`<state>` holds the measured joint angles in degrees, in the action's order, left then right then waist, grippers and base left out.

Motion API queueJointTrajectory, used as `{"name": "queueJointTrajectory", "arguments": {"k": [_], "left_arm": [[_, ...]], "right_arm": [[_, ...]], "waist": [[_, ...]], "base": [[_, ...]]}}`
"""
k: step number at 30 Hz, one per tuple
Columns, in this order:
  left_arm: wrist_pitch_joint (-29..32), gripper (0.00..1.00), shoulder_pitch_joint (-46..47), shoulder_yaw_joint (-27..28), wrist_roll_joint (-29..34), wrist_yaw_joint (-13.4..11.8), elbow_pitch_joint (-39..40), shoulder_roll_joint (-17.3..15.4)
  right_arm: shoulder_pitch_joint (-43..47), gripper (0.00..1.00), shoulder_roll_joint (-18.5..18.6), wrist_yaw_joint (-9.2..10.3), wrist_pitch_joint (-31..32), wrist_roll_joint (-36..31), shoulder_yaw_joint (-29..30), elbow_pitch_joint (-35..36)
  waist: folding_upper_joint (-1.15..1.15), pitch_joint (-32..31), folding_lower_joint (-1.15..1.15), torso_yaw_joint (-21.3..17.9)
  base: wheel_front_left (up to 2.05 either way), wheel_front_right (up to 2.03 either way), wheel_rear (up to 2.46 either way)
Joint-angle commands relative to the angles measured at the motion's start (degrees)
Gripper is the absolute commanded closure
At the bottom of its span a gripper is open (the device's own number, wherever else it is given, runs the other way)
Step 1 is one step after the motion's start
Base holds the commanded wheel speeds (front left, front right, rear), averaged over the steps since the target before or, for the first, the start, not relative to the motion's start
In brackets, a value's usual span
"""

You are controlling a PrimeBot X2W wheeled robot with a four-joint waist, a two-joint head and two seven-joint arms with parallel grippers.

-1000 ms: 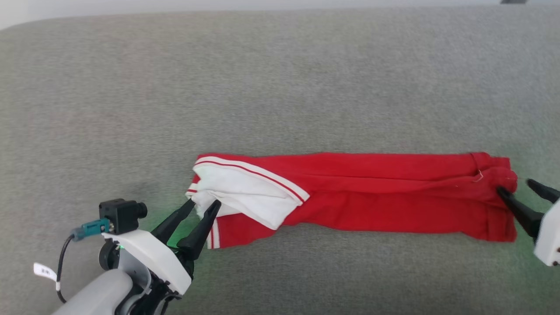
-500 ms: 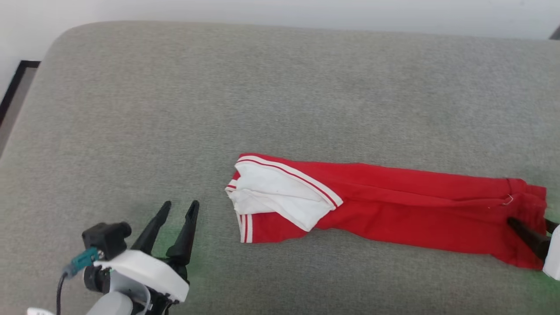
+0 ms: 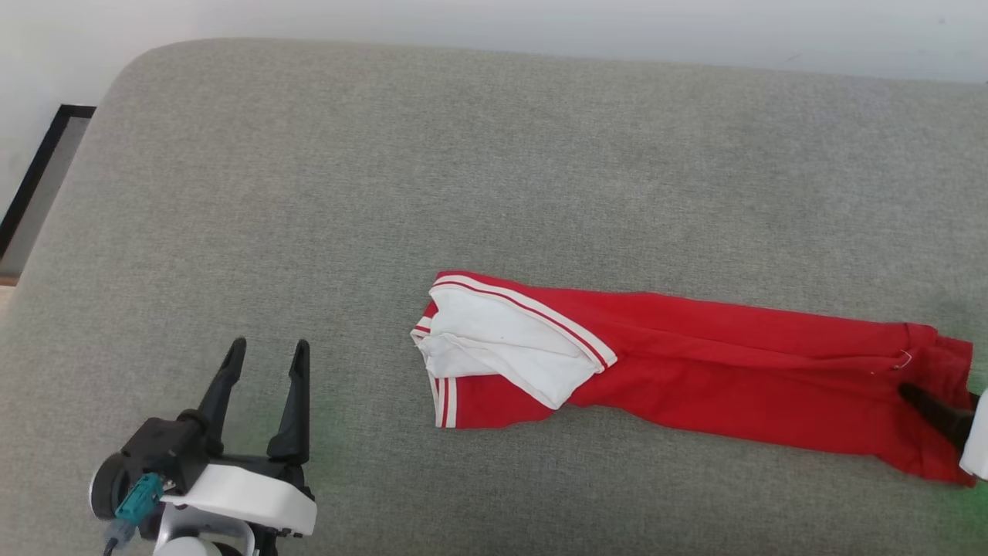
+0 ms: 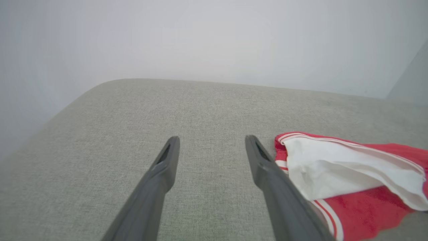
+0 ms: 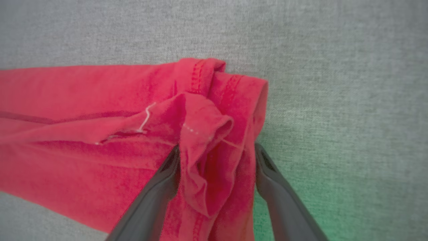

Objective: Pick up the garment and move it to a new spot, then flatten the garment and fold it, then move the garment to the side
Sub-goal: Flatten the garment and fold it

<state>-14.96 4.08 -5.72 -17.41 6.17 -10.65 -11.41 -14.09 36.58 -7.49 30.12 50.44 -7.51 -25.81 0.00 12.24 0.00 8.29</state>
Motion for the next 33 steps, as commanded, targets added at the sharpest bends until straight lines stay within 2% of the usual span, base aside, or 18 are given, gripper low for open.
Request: {"name": "queueJointTrajectory", "arguments": {"k": [1,2,3,10,20,26,33], "left_arm": [[-0.3,0.0,-0.7,1.5,2.8,0.5,2.0,1.0],[-0.3,0.0,-1.1,2.0,3.9,0.7,2.8,1.6],[-0.3,0.0,-1.4,2.6,4.7,0.9,3.6,2.3],[-0.3,0.0,-1.9,4.3,8.2,1.3,4.4,3.5],[-0.3,0.0,-2.0,2.2,7.3,1.3,6.4,2.9],[-0.3,0.0,-0.7,1.6,6.6,1.3,8.1,2.0],[-0.3,0.0,1.4,0.7,5.6,1.3,7.1,1.0]], "right_arm": [[0.3,0.53,-1.7,0.01,1.5,-0.5,-1.4,-1.7],[0.0,0.7,-2.1,0.01,1.9,-0.6,-1.6,-2.4],[-0.2,1.0,-2.4,0.01,2.4,-0.7,-1.9,-2.8],[-1.8,1.0,-2.1,0.15,2.7,-0.6,-1.8,-3.8],[-2.9,1.0,1.4,0.22,0.7,0.5,1.3,-3.9],[-3.1,1.0,5.4,0.14,-0.2,0.4,4.3,-4.0],[-3.1,1.0,11.9,0.13,-1.0,0.2,8.6,-6.1]], "waist": [[0.0,0.2,0.0,-0.1],[0.0,0.3,0.0,-0.1],[0.0,0.4,0.0,-0.1],[0.0,0.9,0.0,-0.4],[0.0,1.2,0.0,-2.6],[0.0,2.2,0.0,-5.2],[0.0,3.8,0.0,-7.3]], "base": [[0.0,0.0,0.0],[0.0,0.0,0.0],[0.0,0.0,0.0],[0.0,0.0,0.0],[0.0,0.0,0.0],[0.0,0.0,0.0],[0.0,0.0,0.0]]}}
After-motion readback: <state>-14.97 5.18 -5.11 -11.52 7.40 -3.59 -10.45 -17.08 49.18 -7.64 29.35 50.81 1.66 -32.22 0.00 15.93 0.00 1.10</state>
